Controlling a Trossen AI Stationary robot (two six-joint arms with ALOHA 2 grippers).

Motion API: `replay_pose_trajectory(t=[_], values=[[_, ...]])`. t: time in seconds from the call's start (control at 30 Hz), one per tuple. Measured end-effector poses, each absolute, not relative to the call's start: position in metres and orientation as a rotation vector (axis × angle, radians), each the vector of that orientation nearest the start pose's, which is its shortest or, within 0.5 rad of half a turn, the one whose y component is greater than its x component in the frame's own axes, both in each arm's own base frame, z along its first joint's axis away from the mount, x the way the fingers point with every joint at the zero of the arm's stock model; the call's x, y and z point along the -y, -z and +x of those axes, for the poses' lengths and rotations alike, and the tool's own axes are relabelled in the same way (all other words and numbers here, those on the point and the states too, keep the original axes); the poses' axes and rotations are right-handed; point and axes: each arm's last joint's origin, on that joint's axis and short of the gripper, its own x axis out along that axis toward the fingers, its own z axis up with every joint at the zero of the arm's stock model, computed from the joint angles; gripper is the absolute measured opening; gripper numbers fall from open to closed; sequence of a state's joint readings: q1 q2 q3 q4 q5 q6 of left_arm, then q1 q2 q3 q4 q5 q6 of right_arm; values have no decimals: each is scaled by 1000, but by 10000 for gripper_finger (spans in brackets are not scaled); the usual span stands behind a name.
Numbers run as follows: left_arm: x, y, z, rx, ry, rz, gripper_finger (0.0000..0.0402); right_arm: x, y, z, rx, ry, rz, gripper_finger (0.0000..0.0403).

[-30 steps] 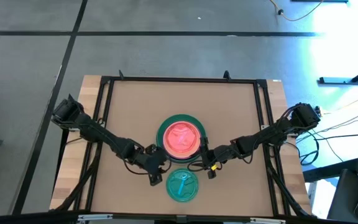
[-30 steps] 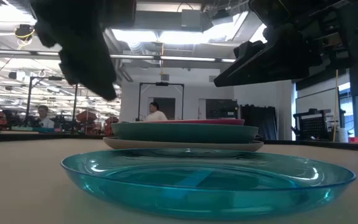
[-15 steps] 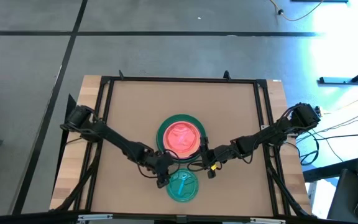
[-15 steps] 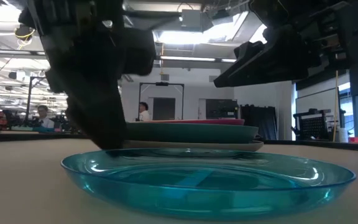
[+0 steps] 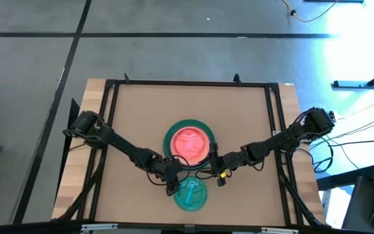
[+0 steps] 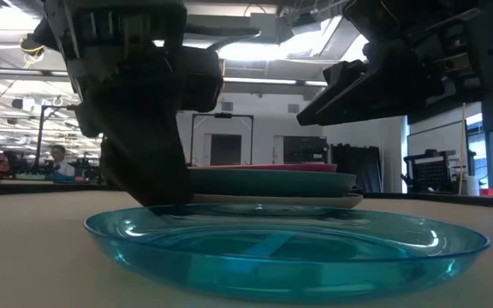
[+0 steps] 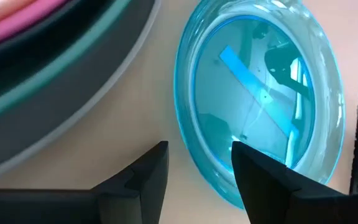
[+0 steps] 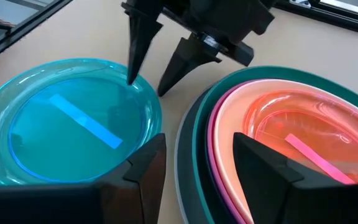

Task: Stack plastic plates
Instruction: Stack the blue plate on top of the light pink plate

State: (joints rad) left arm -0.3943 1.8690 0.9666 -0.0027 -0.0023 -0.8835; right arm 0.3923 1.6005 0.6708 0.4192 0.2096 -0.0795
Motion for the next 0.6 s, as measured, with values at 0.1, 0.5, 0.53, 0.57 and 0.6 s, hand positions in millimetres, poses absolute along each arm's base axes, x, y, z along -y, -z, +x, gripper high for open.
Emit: replay_pose_trajectory(t=[0.1,0.5,0.53,0.57,0.6], values=[[137,-125,330,-971,-33,-613,166,-111,-160,285,-482,-197,-230,177],[137,-126,332,-926,-2,-531,64,-111,-160,285,-484,-191,-232,177],[137,-126,333,-920,-6,-520,56,-111,-160,285,-484,-191,-232,177],[137,-126,333,-917,-9,-510,47,-111,-160,285,-484,-191,-232,177],[137,-126,333,-914,-11,-505,39,-111,-160,285,-484,-191,-232,177]])
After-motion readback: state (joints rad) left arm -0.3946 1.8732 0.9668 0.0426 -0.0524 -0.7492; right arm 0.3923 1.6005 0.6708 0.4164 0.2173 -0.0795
